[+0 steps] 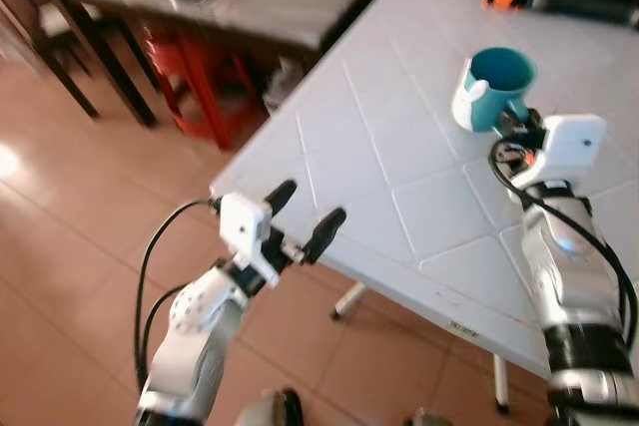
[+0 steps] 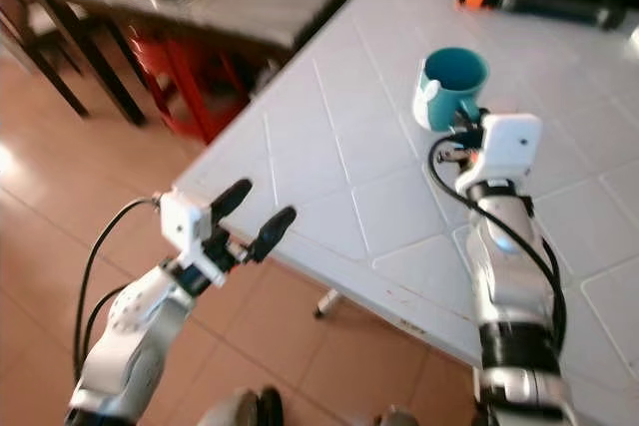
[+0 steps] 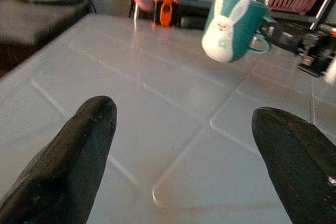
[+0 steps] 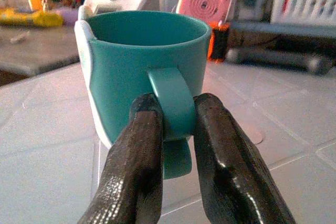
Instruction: Setting the table
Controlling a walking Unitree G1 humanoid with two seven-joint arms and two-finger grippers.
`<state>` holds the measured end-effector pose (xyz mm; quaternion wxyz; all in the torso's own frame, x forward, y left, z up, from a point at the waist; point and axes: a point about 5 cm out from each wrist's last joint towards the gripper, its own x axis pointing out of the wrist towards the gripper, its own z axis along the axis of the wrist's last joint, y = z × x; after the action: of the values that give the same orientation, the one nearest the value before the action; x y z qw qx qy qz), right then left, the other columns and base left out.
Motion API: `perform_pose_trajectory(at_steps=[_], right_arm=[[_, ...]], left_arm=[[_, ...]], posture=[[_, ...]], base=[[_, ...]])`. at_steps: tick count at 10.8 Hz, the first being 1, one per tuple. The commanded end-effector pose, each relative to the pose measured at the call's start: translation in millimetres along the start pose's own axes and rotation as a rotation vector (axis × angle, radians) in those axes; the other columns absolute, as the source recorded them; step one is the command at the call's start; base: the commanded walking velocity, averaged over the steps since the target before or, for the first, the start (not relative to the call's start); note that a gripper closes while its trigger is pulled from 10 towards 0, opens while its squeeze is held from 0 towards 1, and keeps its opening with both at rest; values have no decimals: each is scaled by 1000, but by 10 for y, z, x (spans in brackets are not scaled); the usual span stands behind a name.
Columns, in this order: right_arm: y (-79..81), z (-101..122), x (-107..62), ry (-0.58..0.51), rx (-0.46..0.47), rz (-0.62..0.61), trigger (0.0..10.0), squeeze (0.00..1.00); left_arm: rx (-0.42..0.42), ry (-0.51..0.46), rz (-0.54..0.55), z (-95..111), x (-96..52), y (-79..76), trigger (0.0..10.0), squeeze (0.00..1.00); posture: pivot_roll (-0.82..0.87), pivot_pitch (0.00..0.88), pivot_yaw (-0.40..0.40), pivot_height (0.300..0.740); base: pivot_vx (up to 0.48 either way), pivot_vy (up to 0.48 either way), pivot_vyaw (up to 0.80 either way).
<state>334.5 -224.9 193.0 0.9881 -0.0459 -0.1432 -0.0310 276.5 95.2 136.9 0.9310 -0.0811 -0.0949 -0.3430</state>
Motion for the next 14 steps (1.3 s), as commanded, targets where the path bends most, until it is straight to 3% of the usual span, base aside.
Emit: perform_pose_trajectory(at_steps=[1,2,4,5,8,11,14], right_arm=[[13,108,-40,-36,21,-24,8706,0],[53,130,-126,-39,31,-41,10000,0],[224,70,-380,-9,69,-54,10000,0],[333,16,-501,21,86,-45,10000,0],[523,27,-577,51,115,-19,10000,0],[533,33,-525,68,112,-5,10000,0],[618,38,-512,75,126,7,10000,0]], left_arm=[[34,24,66,-48,6,126,10000,0],[69,63,165,-82,50,247,10000,0],[174,128,386,-149,1,469,10000,0],[197,136,432,-181,-41,522,10000,0],[200,144,481,-228,-67,556,10000,0],[201,127,507,-233,-62,570,10000,0],[197,125,480,-245,-53,535,10000,0]], posture=[[-121,37,128,740],[-125,34,134,740],[-133,31,145,740],[-135,30,146,740],[-128,37,140,740],[-118,35,118,740],[-115,45,123,740]], base=[[0,0,0],[0,0,0],[0,0,0],[0,0,0],[0,0,0],[0,0,0],[0,343,0]])
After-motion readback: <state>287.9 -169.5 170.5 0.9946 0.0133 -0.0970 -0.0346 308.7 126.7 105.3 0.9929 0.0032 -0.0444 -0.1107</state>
